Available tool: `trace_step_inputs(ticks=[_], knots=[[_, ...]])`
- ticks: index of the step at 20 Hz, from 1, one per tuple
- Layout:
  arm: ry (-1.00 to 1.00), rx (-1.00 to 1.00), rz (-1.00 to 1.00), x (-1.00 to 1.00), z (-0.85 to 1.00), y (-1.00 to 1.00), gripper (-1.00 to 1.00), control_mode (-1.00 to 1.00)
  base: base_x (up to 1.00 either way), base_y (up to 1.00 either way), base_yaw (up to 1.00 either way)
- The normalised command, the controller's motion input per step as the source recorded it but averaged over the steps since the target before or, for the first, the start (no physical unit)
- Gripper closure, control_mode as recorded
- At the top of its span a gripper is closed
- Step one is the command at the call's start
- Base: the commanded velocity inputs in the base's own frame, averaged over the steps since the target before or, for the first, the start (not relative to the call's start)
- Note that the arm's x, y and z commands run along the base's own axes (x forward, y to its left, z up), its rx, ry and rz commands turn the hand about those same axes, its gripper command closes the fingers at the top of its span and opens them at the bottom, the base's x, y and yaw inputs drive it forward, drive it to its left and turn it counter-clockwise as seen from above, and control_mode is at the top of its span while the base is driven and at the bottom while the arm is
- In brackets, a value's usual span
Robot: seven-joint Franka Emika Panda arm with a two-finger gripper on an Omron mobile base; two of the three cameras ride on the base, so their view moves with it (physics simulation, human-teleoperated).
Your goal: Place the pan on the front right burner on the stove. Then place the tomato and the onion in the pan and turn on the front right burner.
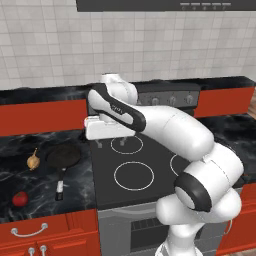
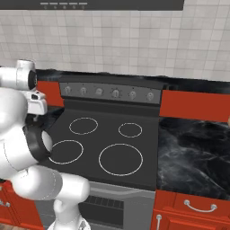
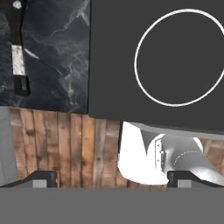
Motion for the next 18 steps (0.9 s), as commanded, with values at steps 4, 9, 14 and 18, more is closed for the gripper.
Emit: trace_step_inputs(ticks=[4, 9, 14, 18], knots=[[0.1, 0.0, 0.0, 0.03, -0.2, 0.53, -1.0, -1.0, 0.0, 0.0, 0.0], [0.02, 0.0, 0.0, 0.01, -0.16, 0.44, -1.0, -1.0, 0.0, 0.0, 0.0], [0.0, 0.0, 0.0, 0.08, -0.18, 0.45, -1.0, -1.0, 0.0, 0.0, 0.0], [-0.03, 0.0, 0.0, 0.03, -0.22, 0.33, -1.0, -1.0, 0.0, 0.0, 0.0]])
